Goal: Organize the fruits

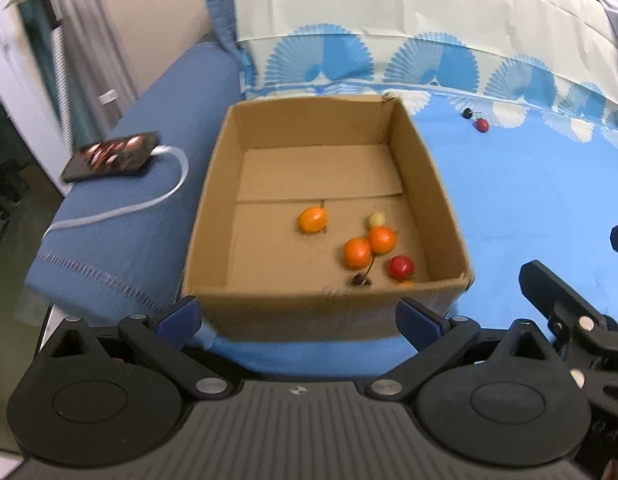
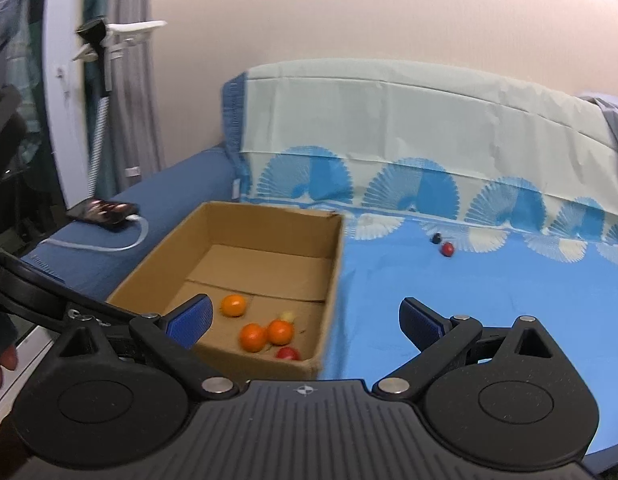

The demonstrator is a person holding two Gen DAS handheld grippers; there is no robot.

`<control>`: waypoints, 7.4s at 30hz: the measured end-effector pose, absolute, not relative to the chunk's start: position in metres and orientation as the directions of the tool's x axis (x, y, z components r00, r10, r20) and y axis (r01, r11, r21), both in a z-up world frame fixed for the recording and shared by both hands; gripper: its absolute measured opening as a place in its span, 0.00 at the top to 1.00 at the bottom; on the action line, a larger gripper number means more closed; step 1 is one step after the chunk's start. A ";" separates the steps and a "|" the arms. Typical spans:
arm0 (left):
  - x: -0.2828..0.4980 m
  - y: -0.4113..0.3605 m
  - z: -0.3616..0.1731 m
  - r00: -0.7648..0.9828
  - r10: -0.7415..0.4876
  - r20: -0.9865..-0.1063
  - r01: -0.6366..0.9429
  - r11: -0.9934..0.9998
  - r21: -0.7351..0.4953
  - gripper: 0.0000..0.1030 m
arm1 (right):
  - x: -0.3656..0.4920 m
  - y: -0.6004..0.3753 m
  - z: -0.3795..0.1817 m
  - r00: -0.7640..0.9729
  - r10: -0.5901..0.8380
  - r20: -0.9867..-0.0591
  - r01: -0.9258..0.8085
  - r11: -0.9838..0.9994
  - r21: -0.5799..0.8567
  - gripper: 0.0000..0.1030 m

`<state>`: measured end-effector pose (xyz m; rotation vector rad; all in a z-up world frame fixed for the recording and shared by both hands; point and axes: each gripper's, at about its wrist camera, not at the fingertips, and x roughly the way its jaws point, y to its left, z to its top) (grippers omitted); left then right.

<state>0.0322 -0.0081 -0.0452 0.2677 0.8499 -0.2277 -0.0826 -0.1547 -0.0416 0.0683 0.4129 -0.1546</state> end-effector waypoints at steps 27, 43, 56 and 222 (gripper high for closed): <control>0.419 -0.437 -0.181 0.486 -0.304 -0.820 0.601 0.797 0.061 0.00 | 0.266 -0.499 -0.206 0.828 -0.206 -0.522 0.240 0.971 -0.002 0.18; 0.442 -0.474 -0.217 0.426 -0.404 -0.810 0.684 0.730 -0.004 0.77 | 0.304 -0.518 -0.228 0.847 -0.165 -0.505 0.203 0.979 0.021 0.98; 0.426 -0.423 -0.213 0.432 -0.334 -0.838 0.641 0.767 0.024 0.76 | 0.307 -0.521 -0.225 0.830 -0.181 -0.528 0.233 0.972 0.032 0.56; 0.213 -0.014 -0.147 0.491 0.002 -0.871 0.319 0.930 0.182 0.00 | 0.108 -0.139 -0.116 0.764 0.140 -0.630 -0.180 0.984 0.001 0.13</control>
